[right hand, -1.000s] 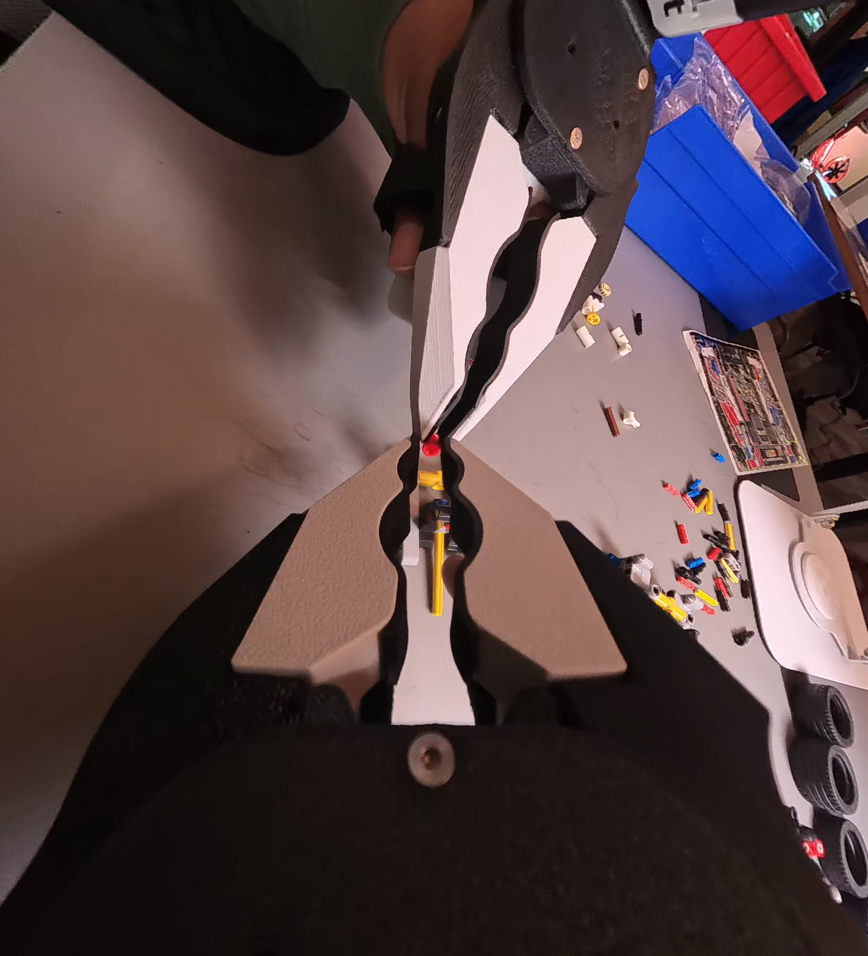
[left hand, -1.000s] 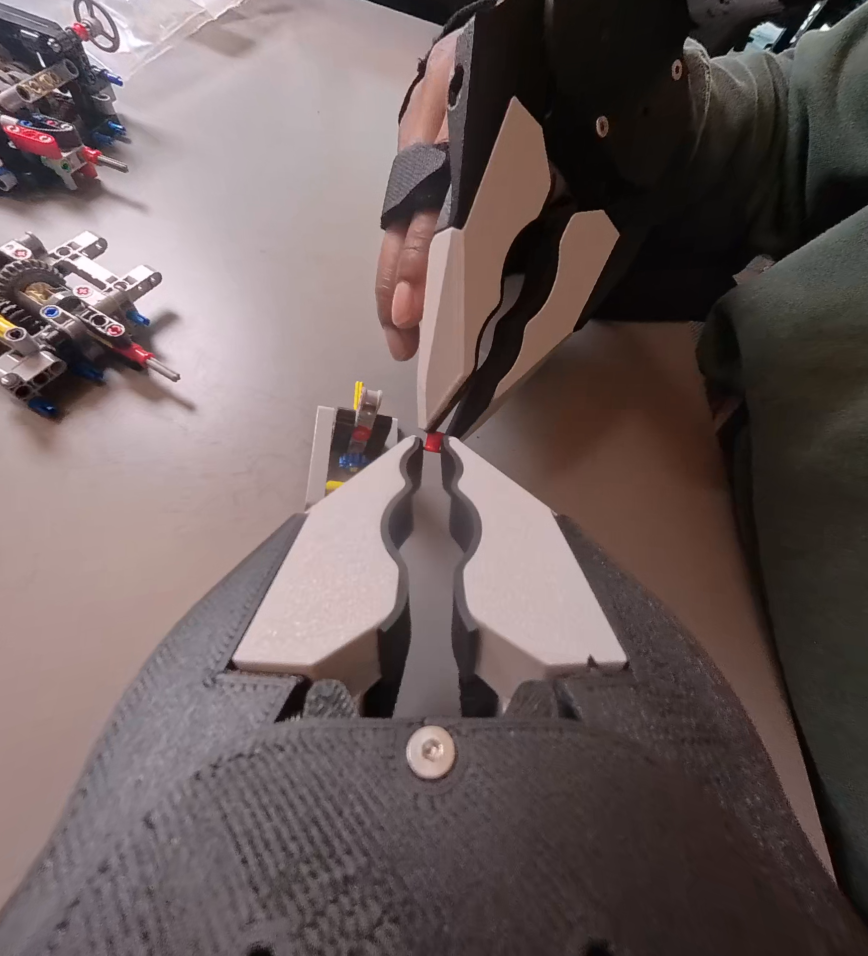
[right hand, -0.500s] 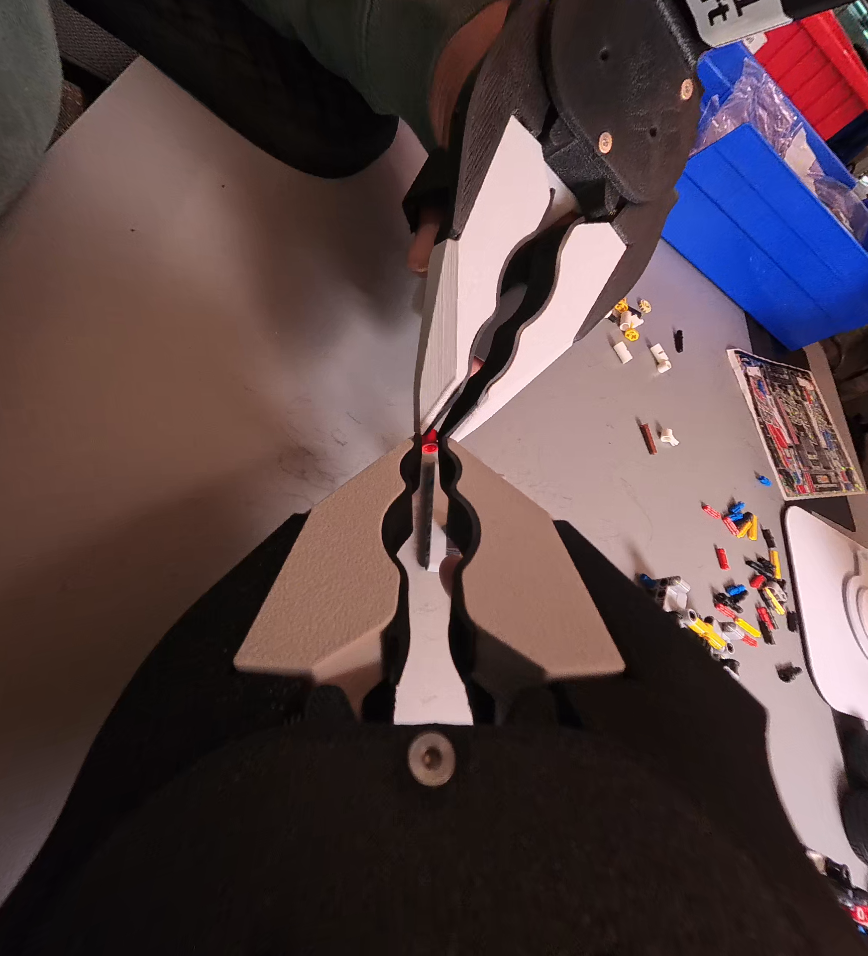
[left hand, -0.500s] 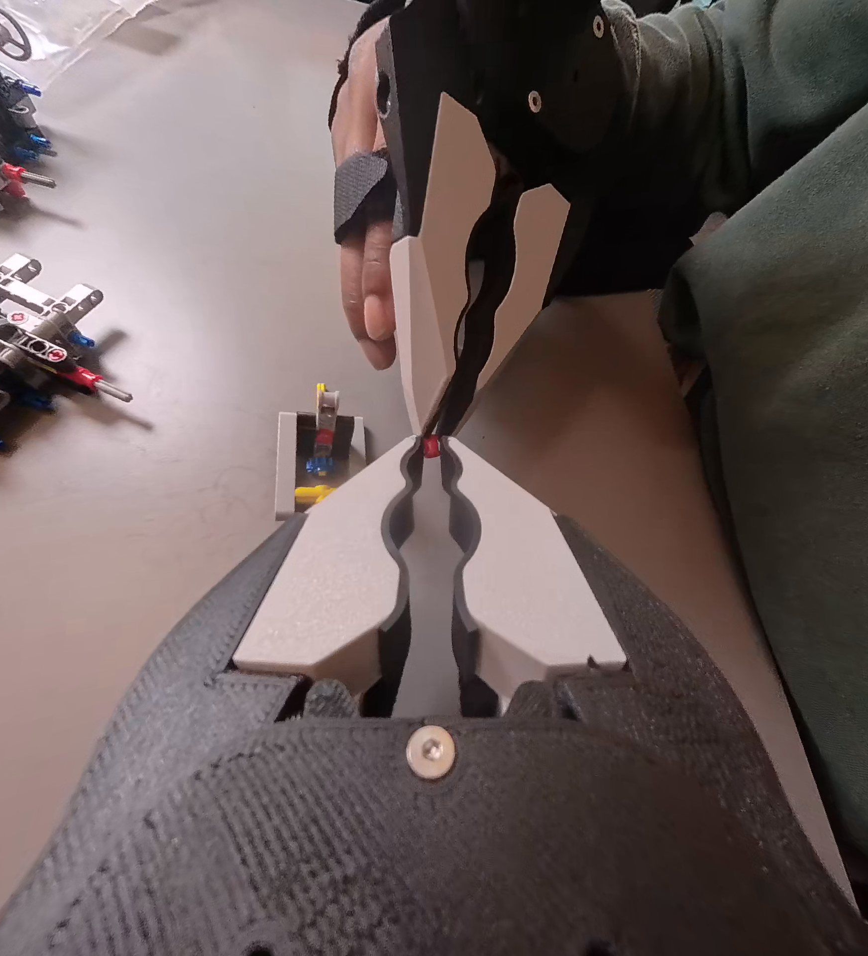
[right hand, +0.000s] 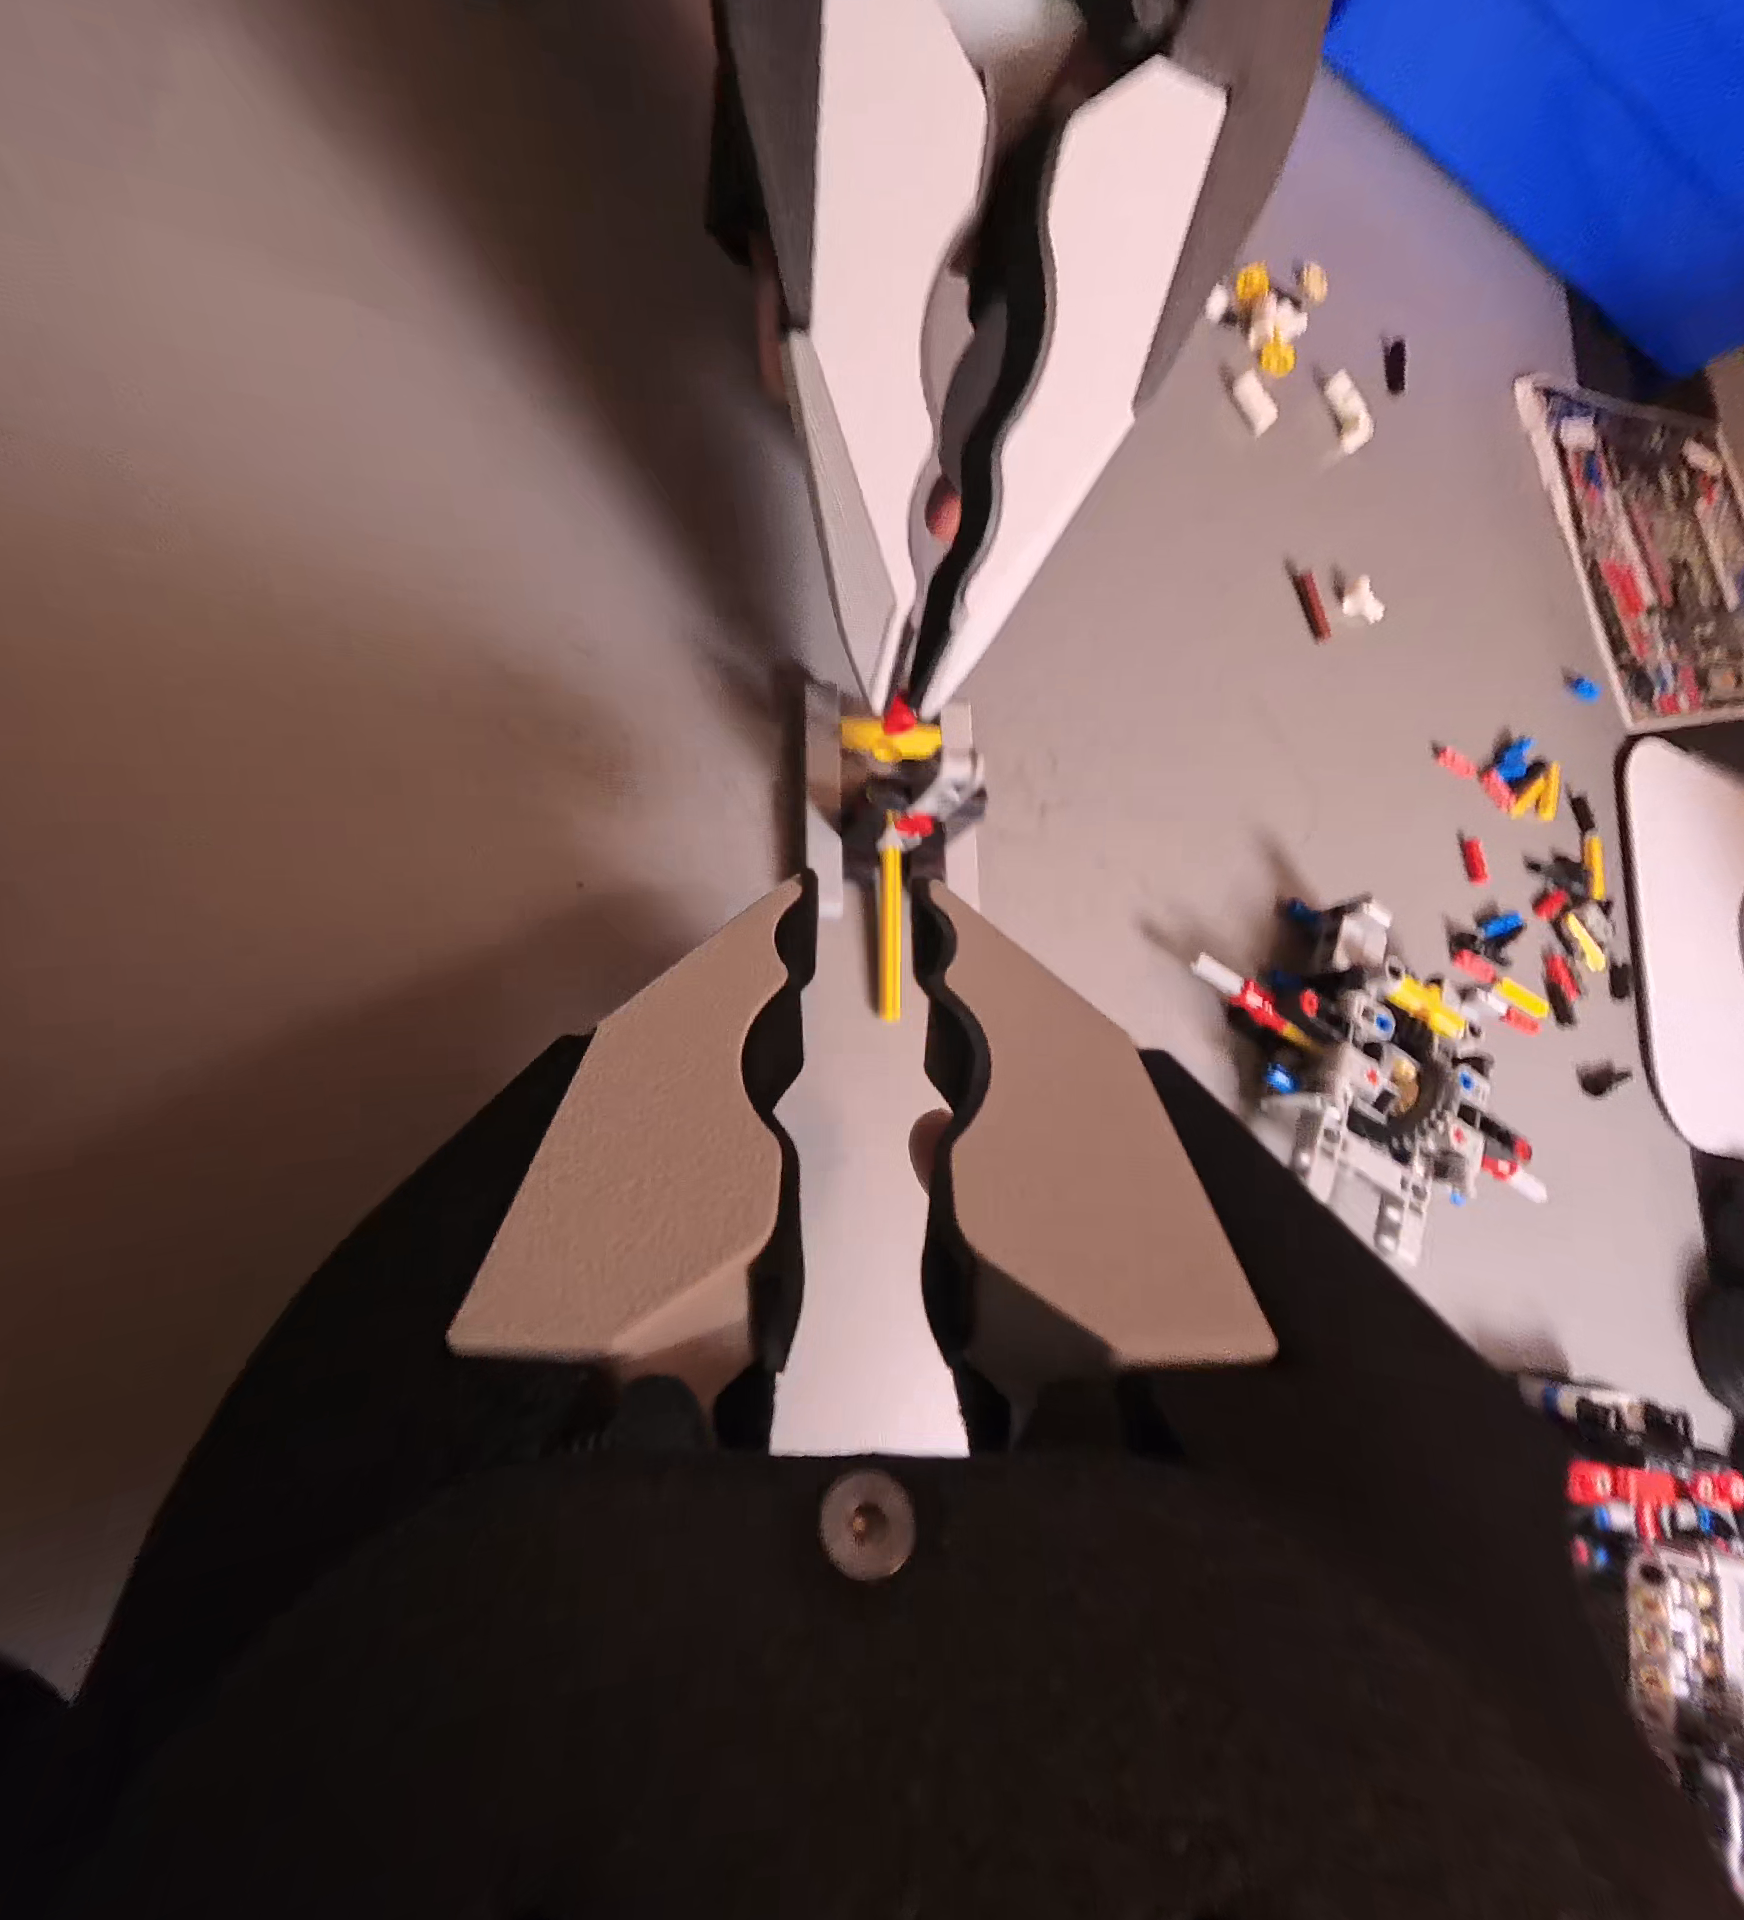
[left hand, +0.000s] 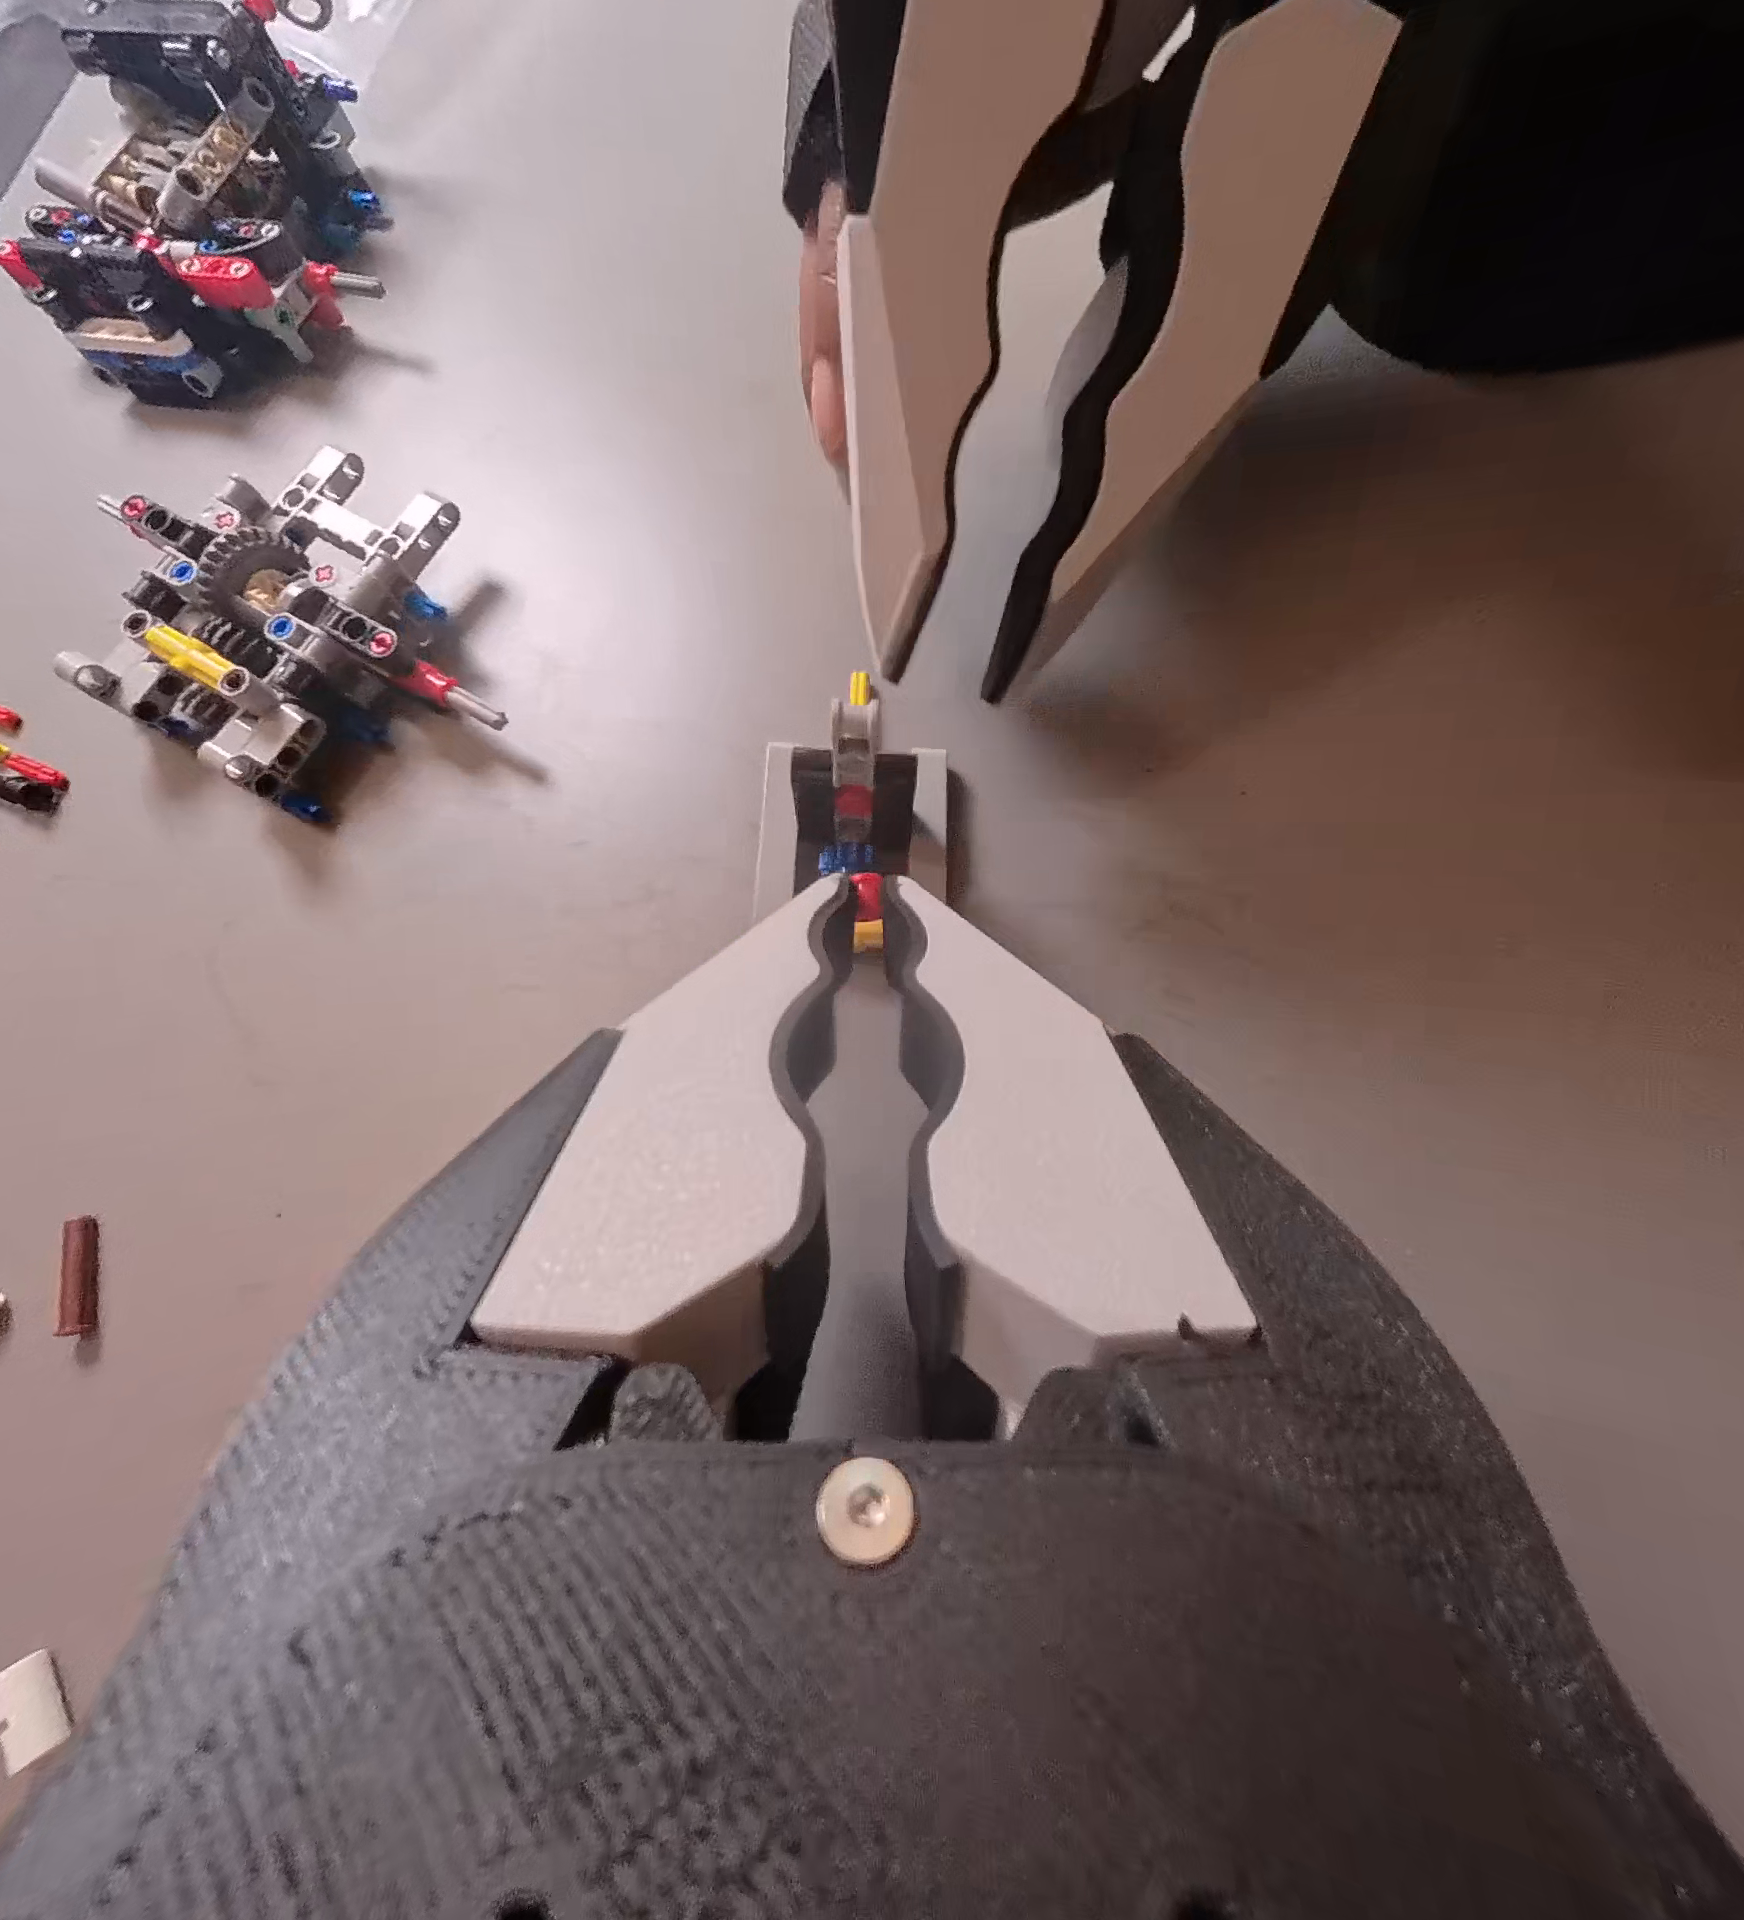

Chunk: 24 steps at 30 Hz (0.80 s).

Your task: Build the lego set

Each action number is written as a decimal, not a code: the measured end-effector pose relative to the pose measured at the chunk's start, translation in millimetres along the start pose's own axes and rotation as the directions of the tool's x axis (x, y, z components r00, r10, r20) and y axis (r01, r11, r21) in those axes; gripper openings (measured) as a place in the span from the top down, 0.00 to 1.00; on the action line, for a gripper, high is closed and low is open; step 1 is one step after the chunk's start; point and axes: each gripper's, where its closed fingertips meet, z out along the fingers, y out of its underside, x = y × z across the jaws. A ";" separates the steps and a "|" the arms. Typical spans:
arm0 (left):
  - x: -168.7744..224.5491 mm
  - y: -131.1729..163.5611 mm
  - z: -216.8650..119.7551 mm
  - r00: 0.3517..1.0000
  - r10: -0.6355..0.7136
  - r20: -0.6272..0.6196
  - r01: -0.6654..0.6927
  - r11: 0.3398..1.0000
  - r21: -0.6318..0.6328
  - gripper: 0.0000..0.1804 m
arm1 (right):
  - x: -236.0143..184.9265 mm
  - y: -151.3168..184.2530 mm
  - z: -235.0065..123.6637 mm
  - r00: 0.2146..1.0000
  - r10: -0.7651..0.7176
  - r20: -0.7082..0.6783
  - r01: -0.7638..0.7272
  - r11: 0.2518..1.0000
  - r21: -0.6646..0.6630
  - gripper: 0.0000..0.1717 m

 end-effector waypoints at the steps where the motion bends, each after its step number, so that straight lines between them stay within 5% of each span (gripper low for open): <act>1: -0.8 0.4 1.6 1.000 0.002 0.002 -0.002 1.000 -0.007 0.98 | 2.6 7.6 -0.5 1.000 0.012 -0.007 -0.012 1.000 -0.026 0.92; 7: -6.8 3.3 5.7 1.000 0.027 -0.004 -0.027 0.998 -0.048 0.98 | 11.0 36.4 2.8 0.999 0.050 -0.016 -0.051 0.992 -0.114 0.91; 24: -1.8 5.0 9.8 0.991 -0.021 -0.130 0.007 0.994 -0.110 0.98 | 10.0 31.2 15.1 0.985 0.095 0.141 -0.085 0.993 -0.077 0.96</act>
